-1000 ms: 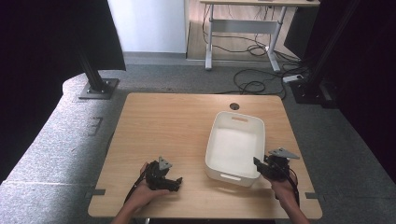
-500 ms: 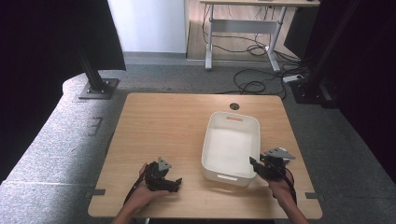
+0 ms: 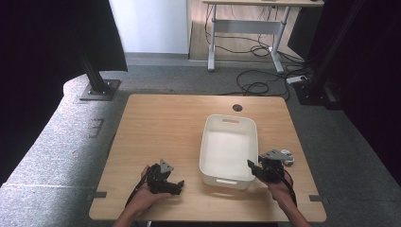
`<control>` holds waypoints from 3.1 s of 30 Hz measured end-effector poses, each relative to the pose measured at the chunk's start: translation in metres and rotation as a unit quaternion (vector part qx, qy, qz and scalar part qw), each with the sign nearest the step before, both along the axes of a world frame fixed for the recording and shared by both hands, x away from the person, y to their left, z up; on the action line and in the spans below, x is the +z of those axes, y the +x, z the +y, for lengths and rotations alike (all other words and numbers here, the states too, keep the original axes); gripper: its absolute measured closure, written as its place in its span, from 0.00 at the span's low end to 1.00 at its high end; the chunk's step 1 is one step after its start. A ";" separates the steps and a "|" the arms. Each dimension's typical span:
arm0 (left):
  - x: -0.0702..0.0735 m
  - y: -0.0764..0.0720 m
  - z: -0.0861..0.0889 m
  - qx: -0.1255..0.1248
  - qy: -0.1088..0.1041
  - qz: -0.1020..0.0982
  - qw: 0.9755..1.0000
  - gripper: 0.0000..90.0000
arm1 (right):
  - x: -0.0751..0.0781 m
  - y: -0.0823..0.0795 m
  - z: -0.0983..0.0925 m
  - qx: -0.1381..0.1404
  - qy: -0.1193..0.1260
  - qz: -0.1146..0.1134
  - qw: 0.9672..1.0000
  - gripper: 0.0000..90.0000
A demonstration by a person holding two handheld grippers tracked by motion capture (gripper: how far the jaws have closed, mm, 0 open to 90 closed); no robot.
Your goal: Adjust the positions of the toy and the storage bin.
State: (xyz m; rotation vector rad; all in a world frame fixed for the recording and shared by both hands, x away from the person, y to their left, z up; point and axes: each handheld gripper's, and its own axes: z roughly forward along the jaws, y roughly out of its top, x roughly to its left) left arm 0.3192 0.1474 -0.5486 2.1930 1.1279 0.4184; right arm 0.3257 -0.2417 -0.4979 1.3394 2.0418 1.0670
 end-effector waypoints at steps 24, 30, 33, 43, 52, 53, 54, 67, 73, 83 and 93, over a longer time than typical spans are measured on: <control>0.000 0.000 0.000 0.000 0.000 0.000 1.000 0.00 | -0.002 0.005 0.018 0.017 -0.008 -0.019 1.000 0.62; 0.000 0.000 0.000 0.000 0.000 0.000 1.000 0.00 | -0.003 0.005 0.020 0.020 -0.007 -0.020 1.000 0.62; 0.000 0.000 0.000 0.000 0.000 0.000 1.000 0.00 | -0.003 0.006 0.021 0.022 -0.006 -0.021 1.000 0.62; 0.000 0.000 0.000 -0.001 0.000 0.000 1.000 0.00 | -0.003 0.007 0.028 0.022 -0.005 -0.025 0.999 0.62; 0.000 0.000 0.000 -0.001 0.000 0.000 1.000 0.00 | -0.004 0.007 0.031 0.024 -0.002 -0.026 0.999 0.61; 0.000 0.000 0.000 -0.001 0.000 0.000 1.000 0.00 | -0.004 0.007 0.031 0.026 -0.002 -0.026 0.999 0.59; 0.000 0.000 0.000 -0.001 0.000 0.000 1.000 0.00 | -0.004 0.007 0.031 0.026 -0.002 -0.026 0.999 0.59; 0.000 0.001 0.001 -0.006 0.000 0.000 1.000 0.00 | 0.005 0.001 0.025 0.029 0.025 -0.037 0.999 0.42; 0.000 0.002 0.001 -0.011 0.000 0.000 1.000 0.00 | 0.007 -0.005 0.016 0.030 0.025 -0.046 0.998 0.39; 0.000 0.002 0.001 -0.014 -0.001 0.000 1.000 0.00 | 0.014 -0.019 -0.009 0.047 0.046 -0.052 0.996 0.35; 0.000 0.000 0.002 -0.009 0.000 0.000 1.000 0.00 | 0.021 -0.027 -0.023 0.044 0.053 -0.060 0.996 0.35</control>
